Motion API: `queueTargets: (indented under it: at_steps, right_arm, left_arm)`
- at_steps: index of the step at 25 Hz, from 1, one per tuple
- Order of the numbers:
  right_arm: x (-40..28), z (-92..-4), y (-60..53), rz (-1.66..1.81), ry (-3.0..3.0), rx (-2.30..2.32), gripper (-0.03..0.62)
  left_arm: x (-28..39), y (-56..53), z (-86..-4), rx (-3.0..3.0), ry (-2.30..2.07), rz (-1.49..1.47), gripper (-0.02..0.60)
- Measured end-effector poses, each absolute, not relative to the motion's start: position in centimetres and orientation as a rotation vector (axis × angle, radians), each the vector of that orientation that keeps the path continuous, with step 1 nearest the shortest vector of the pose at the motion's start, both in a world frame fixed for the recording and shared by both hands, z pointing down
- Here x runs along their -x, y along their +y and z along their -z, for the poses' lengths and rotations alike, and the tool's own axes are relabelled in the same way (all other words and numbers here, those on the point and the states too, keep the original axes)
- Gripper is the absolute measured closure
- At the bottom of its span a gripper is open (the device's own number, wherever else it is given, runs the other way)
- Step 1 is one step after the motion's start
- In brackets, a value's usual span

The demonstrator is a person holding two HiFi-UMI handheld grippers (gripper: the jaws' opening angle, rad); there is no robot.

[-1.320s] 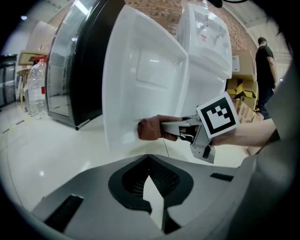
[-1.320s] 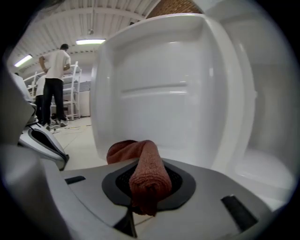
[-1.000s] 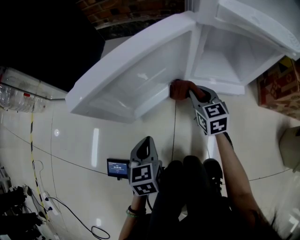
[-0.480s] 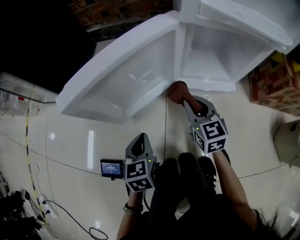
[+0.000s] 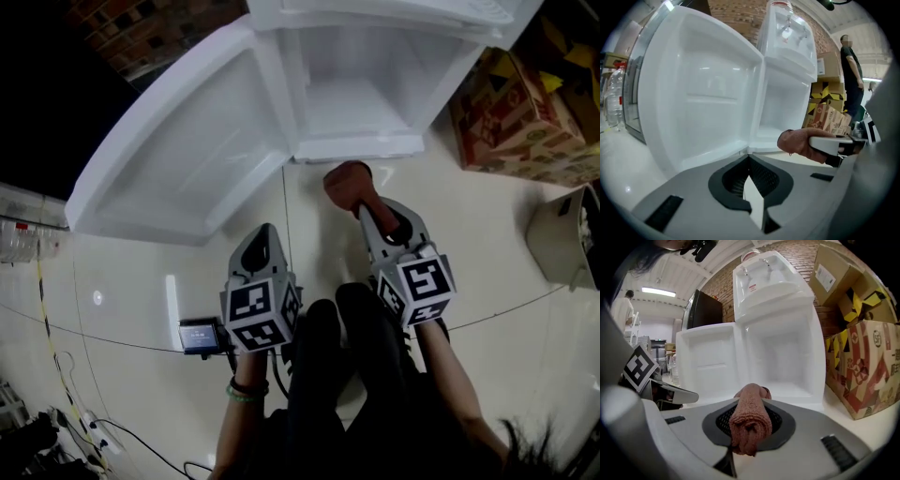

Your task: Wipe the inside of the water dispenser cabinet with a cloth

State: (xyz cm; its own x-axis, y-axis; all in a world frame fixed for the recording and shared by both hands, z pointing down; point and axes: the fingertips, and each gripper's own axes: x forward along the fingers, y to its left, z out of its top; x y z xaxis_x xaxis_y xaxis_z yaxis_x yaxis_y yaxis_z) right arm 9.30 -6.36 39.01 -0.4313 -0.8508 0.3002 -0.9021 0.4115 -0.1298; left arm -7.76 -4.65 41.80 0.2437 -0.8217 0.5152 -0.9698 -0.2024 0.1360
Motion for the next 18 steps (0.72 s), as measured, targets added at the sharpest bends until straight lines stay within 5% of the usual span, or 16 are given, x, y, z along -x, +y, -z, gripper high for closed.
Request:
queueTargets:
  at_steps: [8,18]
  right_arm:
    - [-14.2,-37.7,-3.9,-0.461,-2.432,-1.733,0.522]
    - [-13.7,-37.6,-3.5,-0.425,-2.433,-1.697,0.522]
  left_arm:
    - [1.6,-4.9,-40.0,-2.243,-1.534,-0.484,0.592]
    - [1.6,-4.9,-40.4,-2.235,-1.542,-0.488,0.592]
